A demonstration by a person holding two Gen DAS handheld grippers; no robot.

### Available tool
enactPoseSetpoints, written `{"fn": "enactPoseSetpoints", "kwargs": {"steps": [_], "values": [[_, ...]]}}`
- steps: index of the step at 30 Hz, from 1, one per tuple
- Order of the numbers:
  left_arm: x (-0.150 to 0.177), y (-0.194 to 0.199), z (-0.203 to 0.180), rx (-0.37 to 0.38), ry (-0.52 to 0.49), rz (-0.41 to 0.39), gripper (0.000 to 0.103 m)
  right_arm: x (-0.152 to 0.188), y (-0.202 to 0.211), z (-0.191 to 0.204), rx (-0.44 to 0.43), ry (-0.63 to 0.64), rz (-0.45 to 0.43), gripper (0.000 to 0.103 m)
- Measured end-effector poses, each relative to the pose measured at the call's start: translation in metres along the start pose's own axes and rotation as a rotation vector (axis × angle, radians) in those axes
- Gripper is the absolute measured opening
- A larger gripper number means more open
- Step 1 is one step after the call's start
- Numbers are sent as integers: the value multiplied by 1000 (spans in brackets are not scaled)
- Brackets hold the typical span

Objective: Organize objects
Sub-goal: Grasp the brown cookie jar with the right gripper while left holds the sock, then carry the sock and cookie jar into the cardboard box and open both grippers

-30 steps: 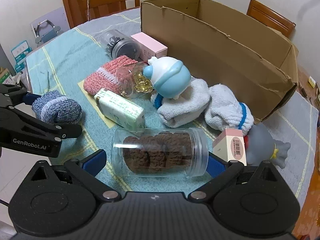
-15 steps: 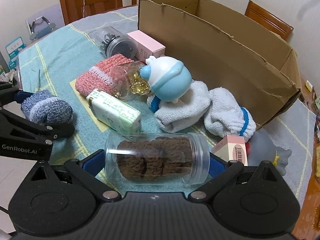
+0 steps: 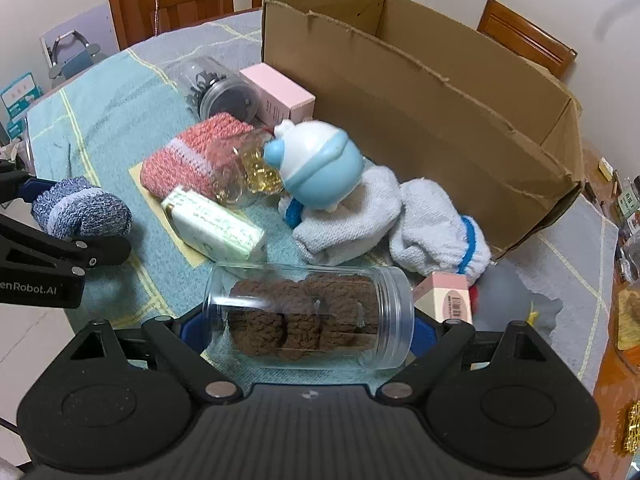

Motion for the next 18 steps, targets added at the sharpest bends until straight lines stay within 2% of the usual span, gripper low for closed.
{"fn": "enactPoseSetpoints", "kwargs": {"steps": [4,10,18], "values": [[-12,12,4,27,-1,-1,77,-7,12,-4,-13,-13,-8,95],[-34,35,-1,40,-74,-27,77,-20,35,-18,-30,-51,-37,95],[-68,60,-23,65,-125,-99,77,-35,60,-39,-58,-81,-96,95]]}}
Point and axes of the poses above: each gripper's, at about its wrist camera, not at the fingertips, and y roughly against the way its jaws point, z to its left, x to its underside, the point moved 3 cm from there along -y, roughly the way its jaws point, and after that the axes turned 1 degree about y, right-handed, at the moved point
